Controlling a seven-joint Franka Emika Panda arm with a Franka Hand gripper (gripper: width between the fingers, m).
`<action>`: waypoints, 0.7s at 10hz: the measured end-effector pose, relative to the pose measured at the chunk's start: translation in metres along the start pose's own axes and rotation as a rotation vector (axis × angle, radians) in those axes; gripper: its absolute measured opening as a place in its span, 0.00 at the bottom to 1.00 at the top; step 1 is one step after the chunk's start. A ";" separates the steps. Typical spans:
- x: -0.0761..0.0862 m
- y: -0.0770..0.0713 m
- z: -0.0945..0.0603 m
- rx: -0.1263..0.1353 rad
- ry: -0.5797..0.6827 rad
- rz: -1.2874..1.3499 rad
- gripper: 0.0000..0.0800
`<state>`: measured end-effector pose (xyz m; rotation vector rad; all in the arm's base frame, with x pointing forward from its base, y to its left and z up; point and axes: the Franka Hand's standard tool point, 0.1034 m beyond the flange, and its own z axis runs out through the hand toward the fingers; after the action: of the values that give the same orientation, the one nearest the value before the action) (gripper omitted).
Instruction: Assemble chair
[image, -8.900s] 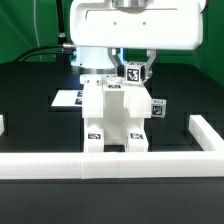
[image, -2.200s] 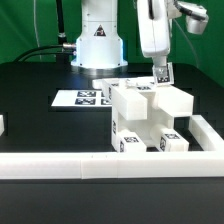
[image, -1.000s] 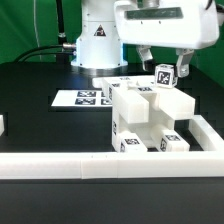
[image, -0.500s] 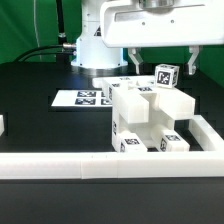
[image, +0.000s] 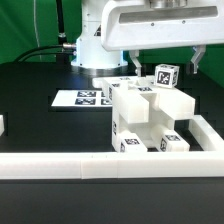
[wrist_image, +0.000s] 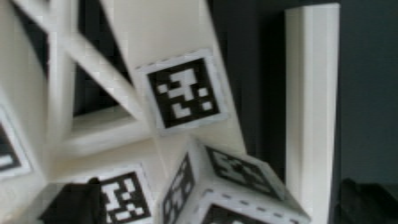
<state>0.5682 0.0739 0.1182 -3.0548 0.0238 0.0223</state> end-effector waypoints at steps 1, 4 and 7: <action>0.000 0.000 0.000 0.000 0.000 -0.059 0.81; 0.000 -0.001 0.003 -0.034 0.000 -0.389 0.81; 0.006 0.001 0.004 -0.032 -0.027 -0.619 0.81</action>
Offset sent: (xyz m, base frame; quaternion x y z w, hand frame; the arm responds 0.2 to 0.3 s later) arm 0.0037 0.0138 -0.0025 -0.0232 -0.0044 -0.3130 0.9495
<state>0.5743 0.0736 0.1139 -2.9463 -0.9182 0.0217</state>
